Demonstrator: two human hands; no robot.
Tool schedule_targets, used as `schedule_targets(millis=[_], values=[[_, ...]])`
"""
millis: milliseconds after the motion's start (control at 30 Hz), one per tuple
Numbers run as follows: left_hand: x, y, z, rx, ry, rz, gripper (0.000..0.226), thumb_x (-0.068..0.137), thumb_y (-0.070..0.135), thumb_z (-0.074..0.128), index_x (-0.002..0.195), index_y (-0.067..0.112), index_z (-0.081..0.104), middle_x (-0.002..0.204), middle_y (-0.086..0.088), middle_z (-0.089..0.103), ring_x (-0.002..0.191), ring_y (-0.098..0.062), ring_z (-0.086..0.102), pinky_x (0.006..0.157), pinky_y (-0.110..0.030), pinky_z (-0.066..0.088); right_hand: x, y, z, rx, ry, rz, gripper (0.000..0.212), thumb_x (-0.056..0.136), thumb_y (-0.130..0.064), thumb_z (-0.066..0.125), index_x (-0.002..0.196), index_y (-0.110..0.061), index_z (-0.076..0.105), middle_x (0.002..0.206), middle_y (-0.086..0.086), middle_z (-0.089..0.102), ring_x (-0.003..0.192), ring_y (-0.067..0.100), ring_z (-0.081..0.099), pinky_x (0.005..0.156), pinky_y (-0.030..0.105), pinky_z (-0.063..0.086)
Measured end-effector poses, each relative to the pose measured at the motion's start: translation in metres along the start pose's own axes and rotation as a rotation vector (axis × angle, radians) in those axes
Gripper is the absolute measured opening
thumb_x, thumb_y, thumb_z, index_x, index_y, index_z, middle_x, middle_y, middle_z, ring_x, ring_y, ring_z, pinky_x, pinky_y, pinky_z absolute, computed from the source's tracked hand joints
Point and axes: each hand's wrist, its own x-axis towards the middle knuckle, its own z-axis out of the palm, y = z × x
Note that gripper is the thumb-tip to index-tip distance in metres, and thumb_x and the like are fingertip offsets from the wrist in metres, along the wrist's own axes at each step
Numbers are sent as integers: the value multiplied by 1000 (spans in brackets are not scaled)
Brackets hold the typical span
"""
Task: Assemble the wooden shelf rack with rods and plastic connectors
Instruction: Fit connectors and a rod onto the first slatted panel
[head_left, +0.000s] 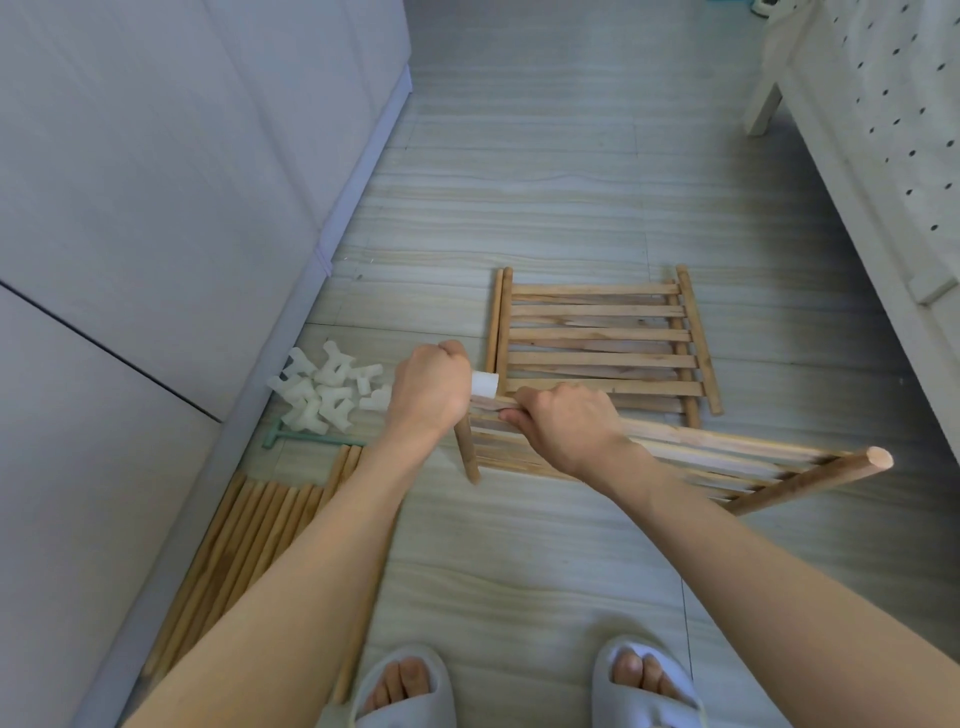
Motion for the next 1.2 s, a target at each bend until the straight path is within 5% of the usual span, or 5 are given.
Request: schedule_targets(millis=[333,500,633,833,1200], values=[[1,-8,-7,95,-112,54,35,100,21,25,108,2,54,116,-26,55,108,-39,54,94,-48,44,-1,4,-3,36,4,-61,43,99,-49,26,103,-17,55,95,10,66,90,31,61,62,31,32],[3,-9,-14,217,-197,145,25,102,24,24,97,11,45,98,-11,47,90,-21,44,83,-37,40,-1,3,-2,45,-1,-61,42,98,-49,26,102,-19,54,94,9,67,89,31,61,62,32,33],[1,-9,-18,228,-225,204,39,100,14,21,99,-5,55,96,-26,62,89,-36,58,73,-41,41,-2,3,-2,51,2,-64,42,98,-49,27,101,-18,55,95,9,67,89,32,61,62,32,32],[-1,-7,-7,230,-34,234,23,99,13,27,92,7,48,94,-18,57,92,-36,54,67,-33,30,0,4,0,48,27,-10,40,97,-52,26,91,-21,52,93,6,68,88,30,62,60,30,29],[-2,-16,-4,250,-39,317,35,101,39,15,88,17,39,68,3,43,62,-6,35,54,-31,23,0,6,1,68,10,-24,39,97,-52,27,89,-21,50,93,6,67,88,30,62,62,31,32]])
